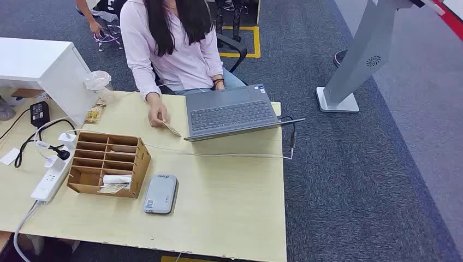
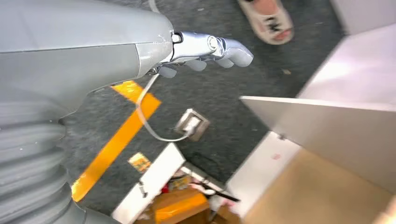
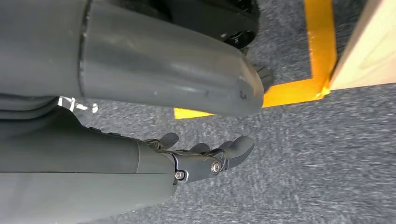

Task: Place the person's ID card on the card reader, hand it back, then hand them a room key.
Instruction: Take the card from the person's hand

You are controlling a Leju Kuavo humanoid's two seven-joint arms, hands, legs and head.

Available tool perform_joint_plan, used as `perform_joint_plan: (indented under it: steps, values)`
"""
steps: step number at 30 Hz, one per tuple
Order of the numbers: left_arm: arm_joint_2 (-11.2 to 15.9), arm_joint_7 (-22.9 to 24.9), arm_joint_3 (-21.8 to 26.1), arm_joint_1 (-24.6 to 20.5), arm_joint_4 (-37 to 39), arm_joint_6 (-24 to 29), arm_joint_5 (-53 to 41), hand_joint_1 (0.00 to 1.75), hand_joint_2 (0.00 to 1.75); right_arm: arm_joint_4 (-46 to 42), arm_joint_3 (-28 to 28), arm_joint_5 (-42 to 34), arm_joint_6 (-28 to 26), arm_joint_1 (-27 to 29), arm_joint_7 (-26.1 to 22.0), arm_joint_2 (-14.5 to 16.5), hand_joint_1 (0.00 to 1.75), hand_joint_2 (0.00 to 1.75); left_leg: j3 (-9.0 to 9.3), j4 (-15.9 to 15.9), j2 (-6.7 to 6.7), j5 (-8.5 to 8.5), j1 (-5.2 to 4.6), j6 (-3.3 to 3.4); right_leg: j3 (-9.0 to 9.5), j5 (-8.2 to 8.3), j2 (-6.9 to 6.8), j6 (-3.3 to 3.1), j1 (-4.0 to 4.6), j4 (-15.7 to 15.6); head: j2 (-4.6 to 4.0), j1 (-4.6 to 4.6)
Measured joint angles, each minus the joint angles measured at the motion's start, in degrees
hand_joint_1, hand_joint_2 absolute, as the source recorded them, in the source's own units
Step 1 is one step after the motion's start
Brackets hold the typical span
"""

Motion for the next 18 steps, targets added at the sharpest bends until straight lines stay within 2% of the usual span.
perform_joint_plan:
  steps: [7, 14, 18]
  values:
    - [-2.21, -0.90, 0.11, 2.98, -12.44, 2.46, -4.04, 0.00, 1.75, 0.40, 1.86, 0.34, -0.16, 0.00, 2.01, 0.00, 0.00, 0.00, 0.01, 0.00, 0.00, 0.00, 0.00, 0.00, 0.01, 0.00, 0.00, 0.00, 0.00, 0.00, 0.00, -0.01]
    - [-2.74, -1.66, -1.07, 5.97, -25.23, 8.28, -9.04, 0.00, 1.75, 0.80, 4.45, 1.21, -0.06, -0.01, 3.81, 0.00, 0.00, 0.00, 0.02, 0.00, 0.00, 0.00, 0.00, 0.00, 0.00, 0.00, 0.00, 0.00, 0.00, 0.00, 0.00, -0.01]
    - [-2.73, -1.75, -1.49, 6.46, -27.19, 9.42, -9.91, 0.00, 1.75, 0.87, 4.87, 1.38, 0.02, 0.00, 4.08, 0.00, 0.00, 0.00, 0.01, 0.00, 0.00, 0.00, 0.00, 0.00, 0.00, 0.00, 0.00, 0.00, 0.00, 0.00, 0.00, -0.02]
